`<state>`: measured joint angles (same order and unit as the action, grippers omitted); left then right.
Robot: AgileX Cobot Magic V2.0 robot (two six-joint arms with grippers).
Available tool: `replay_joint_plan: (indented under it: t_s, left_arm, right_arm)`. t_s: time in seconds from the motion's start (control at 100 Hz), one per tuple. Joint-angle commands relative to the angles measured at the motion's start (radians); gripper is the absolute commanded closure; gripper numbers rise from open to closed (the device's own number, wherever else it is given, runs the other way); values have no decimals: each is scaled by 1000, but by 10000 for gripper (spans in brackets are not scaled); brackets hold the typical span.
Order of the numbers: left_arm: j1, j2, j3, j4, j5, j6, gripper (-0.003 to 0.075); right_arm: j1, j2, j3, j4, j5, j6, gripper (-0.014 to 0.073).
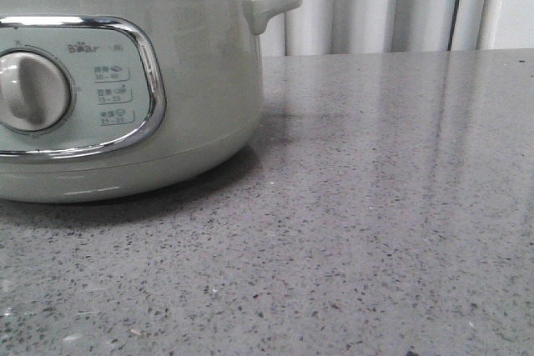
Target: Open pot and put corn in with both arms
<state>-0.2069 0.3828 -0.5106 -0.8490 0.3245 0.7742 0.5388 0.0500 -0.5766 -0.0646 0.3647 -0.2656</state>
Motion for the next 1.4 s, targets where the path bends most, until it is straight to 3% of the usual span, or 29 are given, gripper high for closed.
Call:
replay_joint_plan:
  t_s: [0.0, 0.5, 0.62, 0.67, 0.82, 0.95, 1.14, 1.31, 1.39]
  left_arm:
    - [-10, 8, -24, -31, -64, 1, 741]
    - [-10, 5, 18, -23, -73, 1, 741]
    - [-10, -30, 90, 164, -112, -3, 741]
    - [-5, -51, 148, 239, -176, -73, 741]
    - [-1, -146, 376, 547, -477, -521, 741]
    - [-1, -232, 529, 579, -601, -601, 741]
    - [38, -290, 534, 604, -388, -620, 741]
    - [117, -385, 534, 627, -66, -620, 741]
    - [144, -419, 534, 627, -47, -623, 741]
  right_arm:
    - [-5, 18, -20, -13, -92, 5, 647]
    - [-5, 18, -19, -13, -92, 5, 647]
    - [-5, 18, -19, -13, -92, 5, 647]
    - [-5, 18, -19, -13, -92, 5, 647]
    - [-5, 18, -19, -13, -92, 5, 647]
    - [-5, 18, -19, -13, -92, 5, 647]
    - [-5, 18, -19, -13, -92, 5, 647]
    - [-5, 18, -19, -13, -92, 5, 647]
    - [-5, 18, -18, -13, -92, 5, 647]
